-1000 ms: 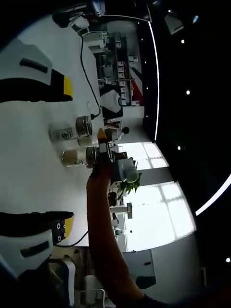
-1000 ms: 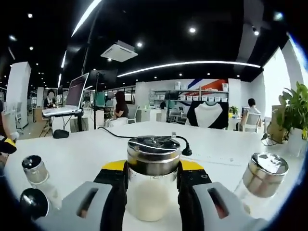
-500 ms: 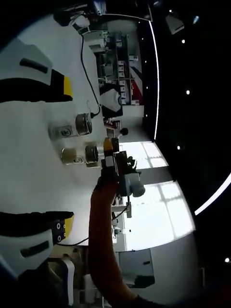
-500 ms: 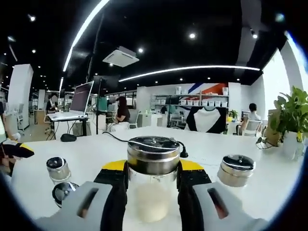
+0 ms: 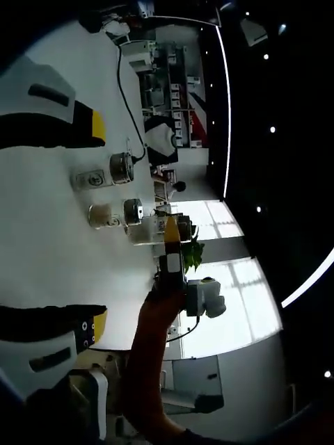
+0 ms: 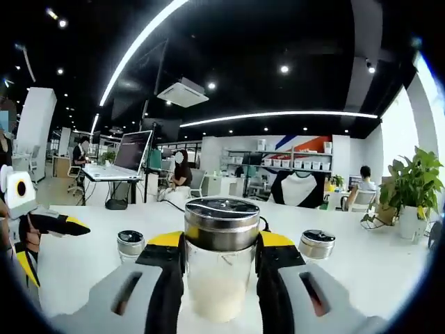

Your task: Rotate the seasoning bottle until the label or dispensing opening points toward the visible target arrow and the bottle remains upright within the marked orientation range

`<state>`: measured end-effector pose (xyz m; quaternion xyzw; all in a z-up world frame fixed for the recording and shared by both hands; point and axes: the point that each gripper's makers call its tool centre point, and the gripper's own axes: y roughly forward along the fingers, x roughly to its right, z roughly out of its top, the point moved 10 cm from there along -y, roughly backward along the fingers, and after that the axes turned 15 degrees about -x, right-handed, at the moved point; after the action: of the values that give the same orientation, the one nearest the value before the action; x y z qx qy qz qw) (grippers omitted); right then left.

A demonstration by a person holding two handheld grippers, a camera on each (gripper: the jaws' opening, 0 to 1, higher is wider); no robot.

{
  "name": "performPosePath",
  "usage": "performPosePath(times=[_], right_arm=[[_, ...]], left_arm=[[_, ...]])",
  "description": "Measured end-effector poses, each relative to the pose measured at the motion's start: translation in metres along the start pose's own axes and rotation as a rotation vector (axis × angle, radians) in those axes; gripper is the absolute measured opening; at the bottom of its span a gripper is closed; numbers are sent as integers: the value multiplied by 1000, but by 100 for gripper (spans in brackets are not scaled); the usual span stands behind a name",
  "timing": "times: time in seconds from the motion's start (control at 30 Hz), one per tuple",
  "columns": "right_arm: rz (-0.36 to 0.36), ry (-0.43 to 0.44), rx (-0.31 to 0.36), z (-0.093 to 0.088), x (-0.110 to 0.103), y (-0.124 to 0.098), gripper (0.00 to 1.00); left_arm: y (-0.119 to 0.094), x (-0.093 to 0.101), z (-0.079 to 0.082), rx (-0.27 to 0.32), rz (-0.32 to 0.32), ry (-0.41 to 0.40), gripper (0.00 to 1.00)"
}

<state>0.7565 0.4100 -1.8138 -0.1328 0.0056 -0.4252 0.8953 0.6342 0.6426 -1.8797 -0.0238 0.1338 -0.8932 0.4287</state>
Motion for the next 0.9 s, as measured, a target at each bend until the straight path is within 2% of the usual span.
performPosePath(times=[0.23, 0.37, 0.47, 0.6, 0.73, 0.9], right_arm=[[10, 1, 19, -3, -15, -22, 37], [51, 19, 33, -6, -25, -32, 37], [103, 39, 42, -9, -35, -38, 37], [128, 52, 50, -14, -52, -44, 37], [175, 78, 61, -19, -74, -47, 37], [205, 89, 62, -19, -98, -49, 37]], left_arm=[[1, 5, 0, 8, -18, 2, 98], [4, 9, 0, 11, -20, 12, 96], [5, 12, -1, 38, -30, -1, 90], [7, 18, 0, 66, -49, 0, 84], [11, 28, 1, 59, -35, 67, 76], [13, 34, 1, 69, -39, 66, 66]])
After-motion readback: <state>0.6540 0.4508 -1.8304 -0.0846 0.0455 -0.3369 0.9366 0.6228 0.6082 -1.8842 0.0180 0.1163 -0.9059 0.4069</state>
